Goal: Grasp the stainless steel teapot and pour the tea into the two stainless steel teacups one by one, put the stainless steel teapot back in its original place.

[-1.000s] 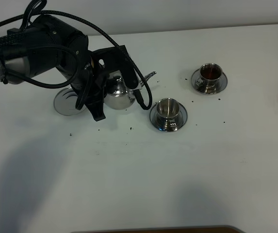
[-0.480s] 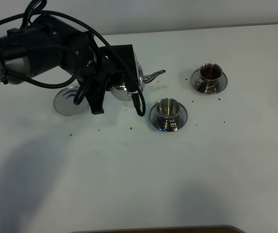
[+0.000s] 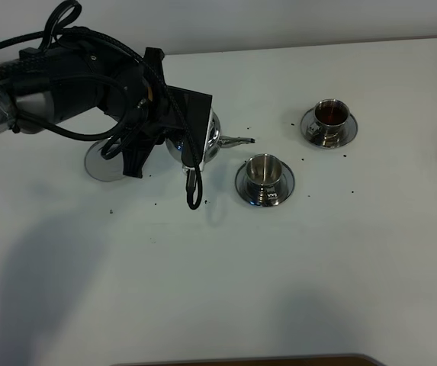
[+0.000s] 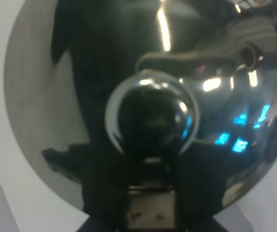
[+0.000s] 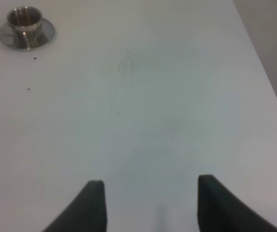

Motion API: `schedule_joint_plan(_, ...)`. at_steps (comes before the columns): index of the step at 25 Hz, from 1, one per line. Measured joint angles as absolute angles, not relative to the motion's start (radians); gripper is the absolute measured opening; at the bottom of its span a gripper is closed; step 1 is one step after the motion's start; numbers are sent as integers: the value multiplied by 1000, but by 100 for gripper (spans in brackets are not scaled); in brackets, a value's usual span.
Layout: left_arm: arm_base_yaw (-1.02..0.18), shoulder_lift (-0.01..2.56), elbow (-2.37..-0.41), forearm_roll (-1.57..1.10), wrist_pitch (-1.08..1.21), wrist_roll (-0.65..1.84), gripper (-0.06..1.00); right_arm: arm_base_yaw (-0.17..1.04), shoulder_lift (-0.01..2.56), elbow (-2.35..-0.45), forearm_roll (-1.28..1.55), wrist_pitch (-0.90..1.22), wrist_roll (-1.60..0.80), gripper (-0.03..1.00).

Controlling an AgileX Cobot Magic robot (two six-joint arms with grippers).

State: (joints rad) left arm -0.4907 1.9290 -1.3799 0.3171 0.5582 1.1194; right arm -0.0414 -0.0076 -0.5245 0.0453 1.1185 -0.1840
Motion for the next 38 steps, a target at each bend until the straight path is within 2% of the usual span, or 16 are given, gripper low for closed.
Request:
schedule_joint_plan(18,-492,1977,-1380,515,503,1125,25,-41,-8,-524,45,1119,-183,43)
schedule_joint_plan(38,-548,1980,-1380,677,413,1126,25,-41,-8,-524,45,1119,-184,43)
